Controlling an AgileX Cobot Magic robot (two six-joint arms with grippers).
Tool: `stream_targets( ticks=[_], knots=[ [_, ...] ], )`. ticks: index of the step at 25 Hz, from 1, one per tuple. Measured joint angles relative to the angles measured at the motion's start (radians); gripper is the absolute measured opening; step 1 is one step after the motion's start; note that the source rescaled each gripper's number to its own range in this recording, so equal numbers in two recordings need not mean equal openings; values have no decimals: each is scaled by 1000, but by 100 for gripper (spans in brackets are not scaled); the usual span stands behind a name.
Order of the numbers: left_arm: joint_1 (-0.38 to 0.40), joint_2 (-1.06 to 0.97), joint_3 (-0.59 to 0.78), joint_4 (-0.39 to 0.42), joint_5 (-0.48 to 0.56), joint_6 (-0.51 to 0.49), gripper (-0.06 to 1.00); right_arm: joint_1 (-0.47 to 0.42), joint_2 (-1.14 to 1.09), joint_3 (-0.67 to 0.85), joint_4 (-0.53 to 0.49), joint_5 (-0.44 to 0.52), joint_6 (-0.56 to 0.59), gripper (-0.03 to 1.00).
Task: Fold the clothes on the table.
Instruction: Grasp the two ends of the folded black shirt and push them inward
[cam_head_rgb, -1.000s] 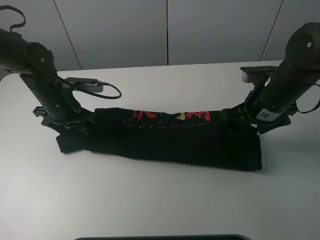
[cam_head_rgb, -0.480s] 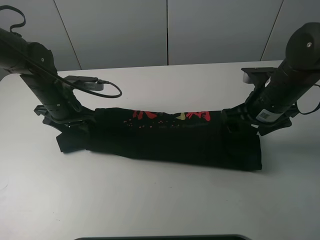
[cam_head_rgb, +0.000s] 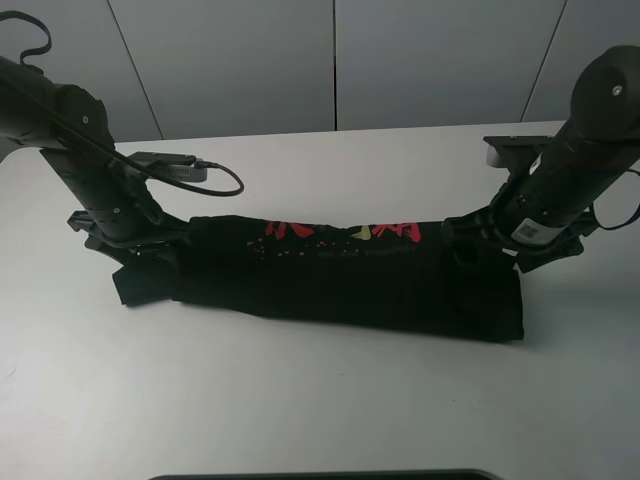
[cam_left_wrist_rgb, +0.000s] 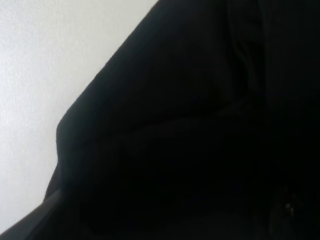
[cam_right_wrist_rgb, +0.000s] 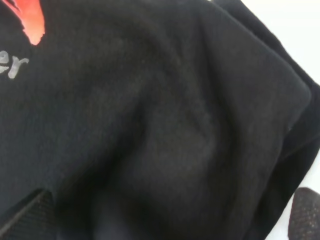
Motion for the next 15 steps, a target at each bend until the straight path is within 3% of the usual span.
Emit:
stream_targets(
  ticks=[15],
  knots=[
    [0,46,-24,4,36,0,99,0,104,-2,0,-85,21,100]
  ],
)
